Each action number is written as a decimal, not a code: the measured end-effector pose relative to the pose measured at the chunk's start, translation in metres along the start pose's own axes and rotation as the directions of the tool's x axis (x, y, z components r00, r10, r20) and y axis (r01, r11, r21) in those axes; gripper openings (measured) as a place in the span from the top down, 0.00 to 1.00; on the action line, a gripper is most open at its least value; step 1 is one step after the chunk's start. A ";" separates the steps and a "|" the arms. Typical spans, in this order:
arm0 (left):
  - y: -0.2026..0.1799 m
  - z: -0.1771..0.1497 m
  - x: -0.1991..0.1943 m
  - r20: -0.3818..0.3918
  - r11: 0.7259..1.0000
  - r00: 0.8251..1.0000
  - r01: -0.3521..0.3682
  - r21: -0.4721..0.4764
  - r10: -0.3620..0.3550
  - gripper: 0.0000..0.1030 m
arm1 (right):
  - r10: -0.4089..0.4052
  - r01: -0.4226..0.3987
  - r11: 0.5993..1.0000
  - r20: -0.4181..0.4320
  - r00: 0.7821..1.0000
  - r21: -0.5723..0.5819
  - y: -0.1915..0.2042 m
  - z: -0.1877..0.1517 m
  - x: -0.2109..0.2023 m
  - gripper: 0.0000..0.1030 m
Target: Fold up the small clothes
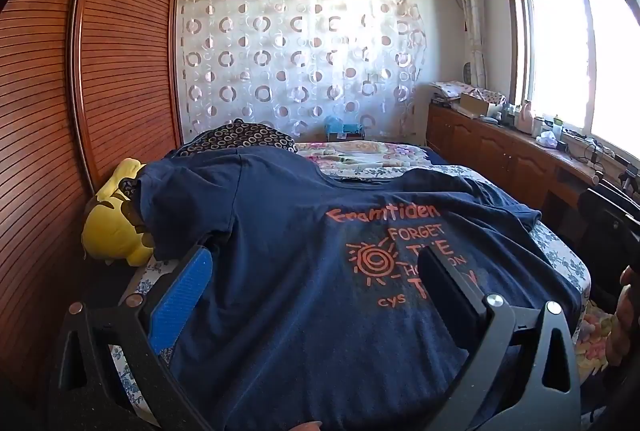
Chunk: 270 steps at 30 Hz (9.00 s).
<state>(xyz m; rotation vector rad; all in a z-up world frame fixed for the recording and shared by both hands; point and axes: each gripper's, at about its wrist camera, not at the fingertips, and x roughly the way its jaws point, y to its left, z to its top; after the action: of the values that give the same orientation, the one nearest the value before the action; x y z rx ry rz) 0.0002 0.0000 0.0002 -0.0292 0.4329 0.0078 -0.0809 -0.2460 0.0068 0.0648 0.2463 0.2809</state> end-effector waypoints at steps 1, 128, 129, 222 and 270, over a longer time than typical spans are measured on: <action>0.000 0.000 0.000 0.008 1.000 1.000 -0.001 0.003 0.001 0.00 | 0.000 0.000 1.000 0.000 1.000 0.002 0.000 0.000 0.000 0.00; 0.159 0.014 0.095 -0.172 0.992 0.980 -0.108 -0.061 0.096 0.01 | 0.212 -0.243 0.968 -0.316 0.925 -0.061 0.019 -0.004 0.148 0.00; 0.166 0.018 0.099 -0.171 0.992 0.981 -0.106 -0.071 0.093 0.02 | 0.210 -0.242 0.968 -0.316 0.925 -0.067 0.021 -0.004 0.148 0.00; 0.122 -0.006 0.115 -0.262 0.993 0.958 0.117 0.002 -0.112 0.96 | 0.379 -0.512 0.845 -0.505 0.775 -0.153 0.136 0.032 0.281 0.33; 0.084 0.025 0.066 -0.142 0.976 0.967 0.219 0.024 -0.213 0.96 | 0.456 -0.552 0.824 -0.431 0.779 -0.126 0.132 0.040 0.313 0.95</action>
<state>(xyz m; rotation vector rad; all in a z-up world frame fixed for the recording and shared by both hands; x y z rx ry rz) 0.0695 0.0850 -0.0075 -0.0378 0.5667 -0.2189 0.1849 -0.0322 -0.0139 -0.1791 0.5877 0.8744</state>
